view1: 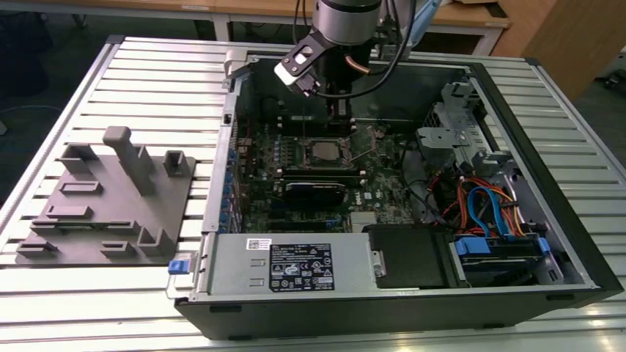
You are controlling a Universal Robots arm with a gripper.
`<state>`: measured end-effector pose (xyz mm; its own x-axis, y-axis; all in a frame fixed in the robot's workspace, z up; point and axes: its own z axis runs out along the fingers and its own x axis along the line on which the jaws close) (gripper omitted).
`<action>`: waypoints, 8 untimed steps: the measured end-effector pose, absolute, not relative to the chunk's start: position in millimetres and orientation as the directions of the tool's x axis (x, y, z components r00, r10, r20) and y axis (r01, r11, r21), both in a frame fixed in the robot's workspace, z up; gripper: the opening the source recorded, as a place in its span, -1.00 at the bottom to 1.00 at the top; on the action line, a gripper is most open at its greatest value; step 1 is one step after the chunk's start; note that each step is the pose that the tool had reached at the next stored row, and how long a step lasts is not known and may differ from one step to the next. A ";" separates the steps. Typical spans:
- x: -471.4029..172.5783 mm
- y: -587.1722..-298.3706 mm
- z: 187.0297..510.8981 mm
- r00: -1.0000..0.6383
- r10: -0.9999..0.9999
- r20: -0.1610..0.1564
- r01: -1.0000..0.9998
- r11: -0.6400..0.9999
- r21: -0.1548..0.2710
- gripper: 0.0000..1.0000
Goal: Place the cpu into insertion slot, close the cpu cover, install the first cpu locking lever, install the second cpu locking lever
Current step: 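Close the cpu cover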
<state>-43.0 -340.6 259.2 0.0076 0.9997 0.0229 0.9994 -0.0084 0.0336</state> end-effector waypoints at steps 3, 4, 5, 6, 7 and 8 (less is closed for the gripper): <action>-40.4 -340.5 259.2 0.008 1.000 0.022 1.000 -0.008 0.021 -0.79; -39.2 -340.6 259.2 0.008 1.000 0.022 1.000 -0.008 0.014 -0.79; -38.2 -340.5 259.2 0.008 1.000 0.021 1.000 -0.008 0.007 -0.79; -37.2 -340.6 259.2 0.008 1.000 0.021 1.000 -0.008 0.002 -0.79; -37.1 -340.6 259.3 0.008 1.000 0.021 1.000 -0.008 0.001 -0.79; -37.1 -340.6 259.3 0.008 1.000 0.021 1.000 -0.008 0.001 -0.79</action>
<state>-37.1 -340.6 259.3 0.0083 0.9997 0.0210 1.0000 -0.0083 0.0012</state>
